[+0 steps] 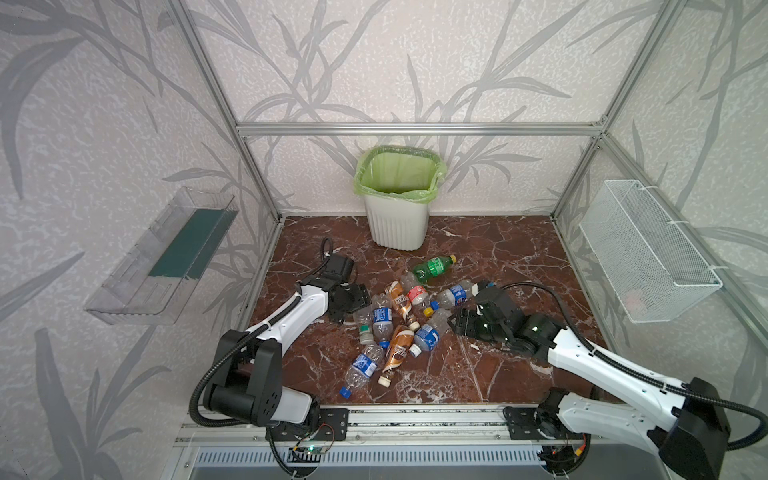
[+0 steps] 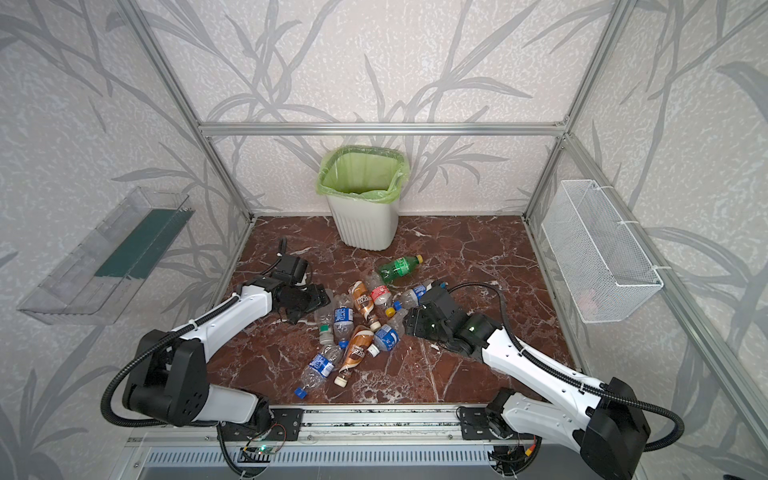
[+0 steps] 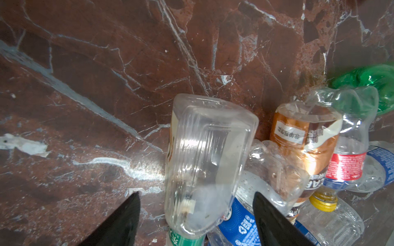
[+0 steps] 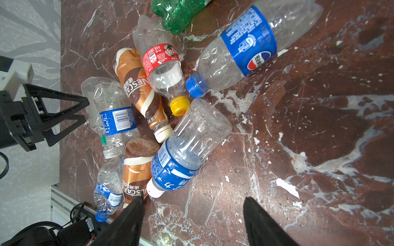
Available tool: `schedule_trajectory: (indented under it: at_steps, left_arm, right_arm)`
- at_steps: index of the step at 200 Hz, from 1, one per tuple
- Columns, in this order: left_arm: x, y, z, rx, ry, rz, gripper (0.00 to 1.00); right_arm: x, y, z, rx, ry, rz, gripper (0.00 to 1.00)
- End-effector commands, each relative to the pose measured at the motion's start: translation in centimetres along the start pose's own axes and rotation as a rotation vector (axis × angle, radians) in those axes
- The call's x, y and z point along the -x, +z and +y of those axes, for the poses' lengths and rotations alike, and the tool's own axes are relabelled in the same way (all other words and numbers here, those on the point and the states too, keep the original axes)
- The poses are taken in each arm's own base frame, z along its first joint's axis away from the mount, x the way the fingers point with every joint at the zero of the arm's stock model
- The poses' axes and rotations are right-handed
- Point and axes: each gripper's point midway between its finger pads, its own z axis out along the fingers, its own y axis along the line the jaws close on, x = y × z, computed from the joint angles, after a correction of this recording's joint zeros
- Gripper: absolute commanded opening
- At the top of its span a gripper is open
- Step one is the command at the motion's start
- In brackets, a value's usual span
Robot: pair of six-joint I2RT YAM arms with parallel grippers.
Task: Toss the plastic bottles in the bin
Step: 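Lower the left gripper and close it on the clear green-labelled bottle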
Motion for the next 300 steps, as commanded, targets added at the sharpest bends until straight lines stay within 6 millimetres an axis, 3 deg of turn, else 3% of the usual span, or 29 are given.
schedule_trajectory:
  at_steps: [1, 112, 226, 256, 300]
  left_arm:
    - [0.6, 0.1, -0.5, -0.001, 0.026, -0.008, 0.82]
    - [-0.1, 2.1, 0.7, 0.076, 0.06, 0.035, 0.78]
    - [-0.5, 1.0, 3.6, 0.229, 0.117, 0.051, 0.64]
    - [-1.0, 0.6, 4.6, 0.267, 0.124, 0.068, 0.64]
    - [-2.1, 1.1, 5.1, 0.278, 0.12, 0.114, 0.73]
  right_arm:
    - [-0.2, 0.1, 0.1, 0.007, -0.009, 0.0, 0.73]
    - [-0.2, 0.2, -0.1, 0.004, -0.012, -0.003, 0.73]
    - [-0.2, 0.4, 0.0, 0.003, -0.014, 0.001, 0.71]
    - [-0.2, 0.5, 0.0, 0.003, -0.013, 0.0, 0.71]
    - [-0.2, 0.6, 0.2, 0.008, -0.013, 0.003, 0.71]
